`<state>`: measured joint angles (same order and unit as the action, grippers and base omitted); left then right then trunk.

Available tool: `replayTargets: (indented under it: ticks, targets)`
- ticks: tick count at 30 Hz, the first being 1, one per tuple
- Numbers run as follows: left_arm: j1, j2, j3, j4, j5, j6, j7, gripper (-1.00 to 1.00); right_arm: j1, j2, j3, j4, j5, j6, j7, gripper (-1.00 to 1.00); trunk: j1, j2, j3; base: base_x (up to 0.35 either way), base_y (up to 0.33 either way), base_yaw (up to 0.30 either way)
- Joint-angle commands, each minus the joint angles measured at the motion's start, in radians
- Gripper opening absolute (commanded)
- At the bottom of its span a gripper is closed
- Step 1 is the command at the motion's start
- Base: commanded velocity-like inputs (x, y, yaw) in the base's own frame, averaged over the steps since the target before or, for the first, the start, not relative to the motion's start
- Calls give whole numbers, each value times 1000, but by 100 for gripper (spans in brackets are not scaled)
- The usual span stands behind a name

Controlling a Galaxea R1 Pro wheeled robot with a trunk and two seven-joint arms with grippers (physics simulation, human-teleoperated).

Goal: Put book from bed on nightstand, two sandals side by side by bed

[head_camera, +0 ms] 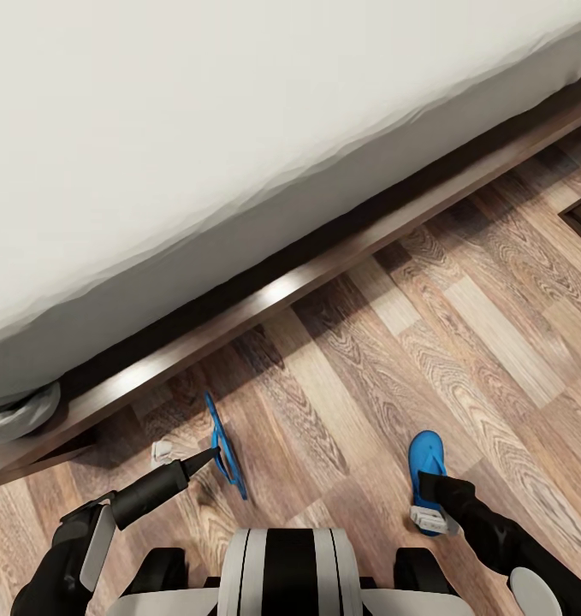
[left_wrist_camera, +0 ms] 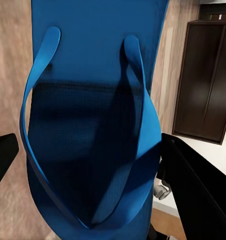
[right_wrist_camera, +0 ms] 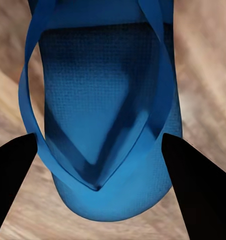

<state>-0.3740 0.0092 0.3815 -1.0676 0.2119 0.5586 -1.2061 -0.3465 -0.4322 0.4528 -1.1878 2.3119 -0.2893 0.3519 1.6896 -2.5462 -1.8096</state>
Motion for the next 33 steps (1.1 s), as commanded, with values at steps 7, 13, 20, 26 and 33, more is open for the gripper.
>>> replayTargets:
  ticks: [7, 13, 20, 26, 33]
  targets:
    - [0, 0, 0, 0, 3, 9, -3, -100, 0, -1, 2, -1, 8, -5, 6, -100, 0, 0, -1, 0, 0, 0]
    - [0, 0, 0, 0, 4, 9, -3, -100, 0, 0, 1, -1, 8, -5, 6, -100, 0, 0, -1, 0, 0, 0]
    - [0, 0, 0, 0, 4, 10, -3, -100, -1, -1, 2, -1, 8, -5, 6, -100, -3, 1, 23, 0, 0, 0]
    - [0, 1, 0, 0, 4, 11, -3, -100, 0, -1, 1, -1, 8, -5, 6, -100, -3, 1, 27, 0, 0, 0]
    - [0, 2, 0, -1, 4, 11, -3, -100, -1, -1, 1, -1, 8, -5, 6, -100, -6, 3, 54, 0, 0, 0]
